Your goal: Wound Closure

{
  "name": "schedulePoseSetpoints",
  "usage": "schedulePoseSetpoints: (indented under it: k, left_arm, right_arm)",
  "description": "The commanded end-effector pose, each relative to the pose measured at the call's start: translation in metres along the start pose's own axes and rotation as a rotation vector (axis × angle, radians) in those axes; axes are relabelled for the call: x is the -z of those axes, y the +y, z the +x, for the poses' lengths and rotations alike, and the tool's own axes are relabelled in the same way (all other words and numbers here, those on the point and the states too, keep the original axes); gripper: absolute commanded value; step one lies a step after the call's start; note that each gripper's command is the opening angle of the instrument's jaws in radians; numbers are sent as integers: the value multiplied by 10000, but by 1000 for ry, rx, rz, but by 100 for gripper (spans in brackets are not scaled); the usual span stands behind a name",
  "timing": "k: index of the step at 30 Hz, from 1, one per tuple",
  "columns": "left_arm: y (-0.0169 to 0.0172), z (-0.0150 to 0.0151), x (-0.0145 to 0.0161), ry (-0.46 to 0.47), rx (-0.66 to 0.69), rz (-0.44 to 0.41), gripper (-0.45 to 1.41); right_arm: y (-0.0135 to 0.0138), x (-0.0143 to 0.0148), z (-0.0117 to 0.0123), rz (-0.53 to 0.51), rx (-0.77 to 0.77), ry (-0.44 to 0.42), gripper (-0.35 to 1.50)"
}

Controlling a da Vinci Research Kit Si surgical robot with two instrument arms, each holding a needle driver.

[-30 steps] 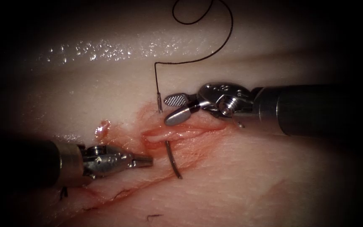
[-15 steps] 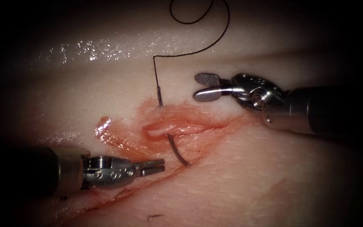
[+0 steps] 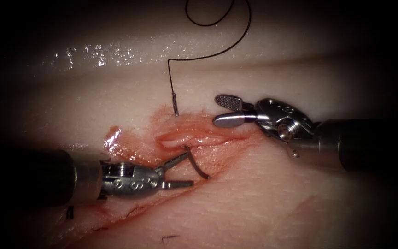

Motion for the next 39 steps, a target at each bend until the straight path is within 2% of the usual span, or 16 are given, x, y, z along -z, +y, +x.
schedulePoseSetpoints:
  k: [1, 8, 10, 11, 14, 15, 17, 18, 19, 21, 24, 25, 28, 32, 35, 39]
  left_arm:
    - [2, -2, -10, -7, -2, -1, 67]
    - [-5, -2, -27, -13, -10, 5, 67]
    - [-6, -2, -33, -15, -16, 9, 67]
    - [-5, -4, -37, -14, -24, 10, 64]
    - [-4, -8, -38, -14, -28, 11, 25]
    - [-5, -9, -37, -16, -28, 9, 5]
    - [-7, -10, -37, -2, -27, 19, -18]
    - [-7, -11, -36, 8, -24, 34, -45]
    - [-7, -12, -34, 18, -22, 49, -45]
    - [-8, -13, -27, 32, -21, 76, -45]
    - [-7, -8, -19, 38, -9, 91, -45]
    - [-6, -4, -18, 60, -6, 75, -45]
    - [-1, 10, -17, 124, 78, 18, -45]
    - [2, 22, -14, 205, 202, -41, -45]
    - [4, 33, -7, 281, 364, -113, -45]
    - [5, 44, 3, 336, 453, -158, -45]
  right_arm:
    - [2, -8, -2, 7, 4, 2, 125]
    - [4, -1, 2, 24, 45, 22, 115]
    - [5, 2, 6, 7, 37, 67, 120]
    - [5, 3, 10, -20, 31, 93, 128]
    - [2, 7, 16, -62, 39, 75, 106]
    - [0, 9, 18, -73, 84, 67, 88]
    - [-2, 11, 22, -90, 185, 61, 57]
    - [-4, 14, 24, -97, 258, 55, 19]
    - [-7, 16, 26, -92, 315, 46, -31]
    - [-13, 25, 34, -83, 383, 45, -35]
    - [-19, 35, 46, -63, 337, 38, -35]
    - [-21, 39, 48, -71, 274, 42, -35]
    - [-24, 35, 46, -112, 366, 34, -35]
    - [-29, 29, 40, -56, 419, -64, -35]
    - [-37, 21, 29, 17, 529, -93, -35]
    - [-47, 14, 21, 76, 600, -121, -35]
